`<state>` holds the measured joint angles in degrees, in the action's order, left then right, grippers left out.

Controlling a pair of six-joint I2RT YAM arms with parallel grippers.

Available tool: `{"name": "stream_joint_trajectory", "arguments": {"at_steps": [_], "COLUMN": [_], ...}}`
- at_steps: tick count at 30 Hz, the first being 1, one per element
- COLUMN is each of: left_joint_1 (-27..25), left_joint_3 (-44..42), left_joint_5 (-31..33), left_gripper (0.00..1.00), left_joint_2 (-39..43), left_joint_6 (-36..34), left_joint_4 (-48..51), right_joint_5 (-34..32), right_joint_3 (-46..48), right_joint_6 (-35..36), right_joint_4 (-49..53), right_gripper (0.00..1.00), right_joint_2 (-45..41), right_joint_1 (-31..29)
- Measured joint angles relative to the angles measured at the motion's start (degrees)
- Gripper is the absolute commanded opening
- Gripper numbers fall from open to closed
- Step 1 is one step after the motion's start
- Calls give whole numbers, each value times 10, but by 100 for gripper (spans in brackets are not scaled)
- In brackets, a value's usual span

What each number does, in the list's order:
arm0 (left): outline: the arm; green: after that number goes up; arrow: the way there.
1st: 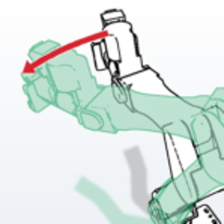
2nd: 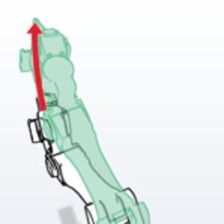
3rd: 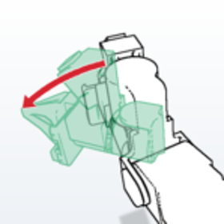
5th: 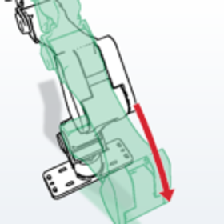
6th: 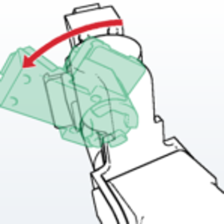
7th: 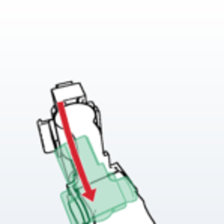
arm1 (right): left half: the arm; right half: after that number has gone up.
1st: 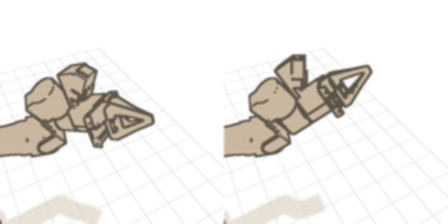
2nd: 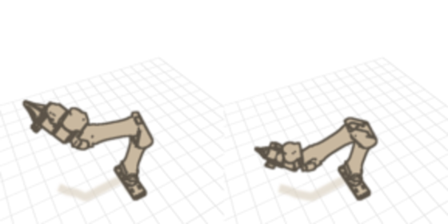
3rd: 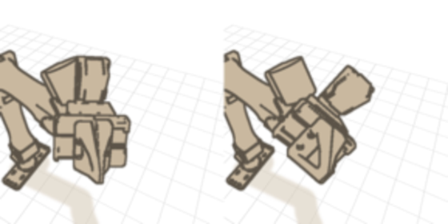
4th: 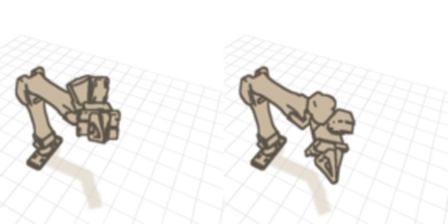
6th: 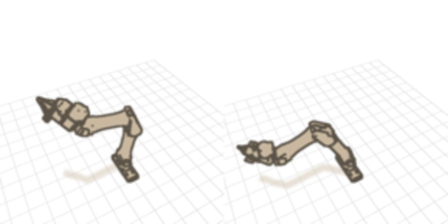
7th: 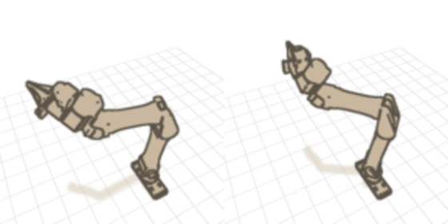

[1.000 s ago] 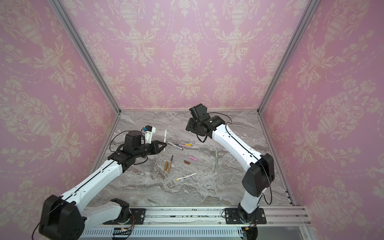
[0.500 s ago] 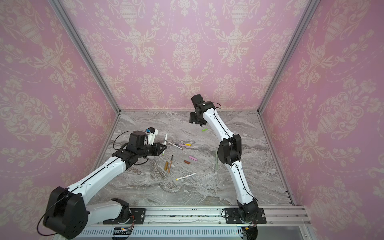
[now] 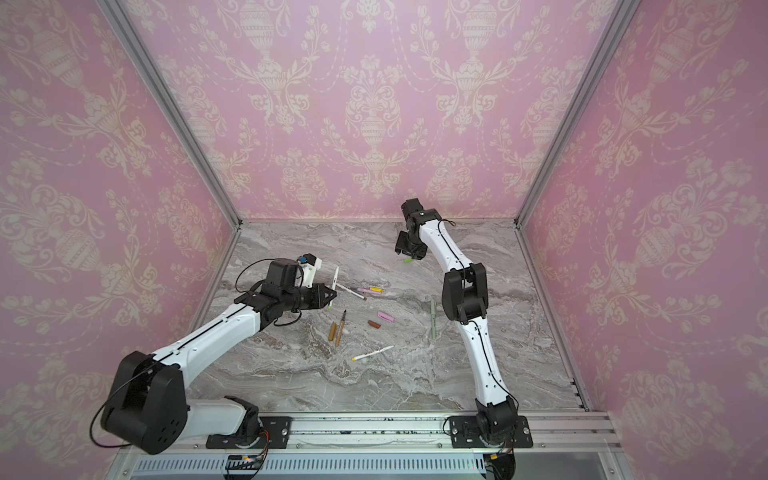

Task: Insert the pens into the pen caps
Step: 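Hold the white marker upright in the left gripper while the right gripper withdraws, then lower the right gripper onto the light-green cap and grasp it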

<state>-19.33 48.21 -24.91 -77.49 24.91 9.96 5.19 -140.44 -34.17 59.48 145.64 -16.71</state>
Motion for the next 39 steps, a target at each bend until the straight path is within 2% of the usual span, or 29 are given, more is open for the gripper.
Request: {"name": "stream_joint_trajectory", "arguments": {"at_steps": [17, 24, 33, 39], "left_joint_1": [0, 0, 0, 0], "left_joint_3": [21, 28, 29, 33], "left_joint_5": [0, 0, 0, 0], "left_gripper": [0, 0, 0, 0], "left_joint_2": [-29, -32, -37, -38], "left_joint_6": [0, 0, 0, 0], "left_joint_4": [0, 0, 0, 0], "right_joint_5": [-31, -44, -78, -95], "right_joint_3": [4, 0, -35, -50], "right_joint_6": [-47, -50, -33, -17], "right_joint_4": [-33, -37, -17, 0], "right_gripper": [47, 38, 32, 18], "right_joint_2": [27, 43, 64, 72], "right_joint_1": [-2, -2, -2, -2]}}
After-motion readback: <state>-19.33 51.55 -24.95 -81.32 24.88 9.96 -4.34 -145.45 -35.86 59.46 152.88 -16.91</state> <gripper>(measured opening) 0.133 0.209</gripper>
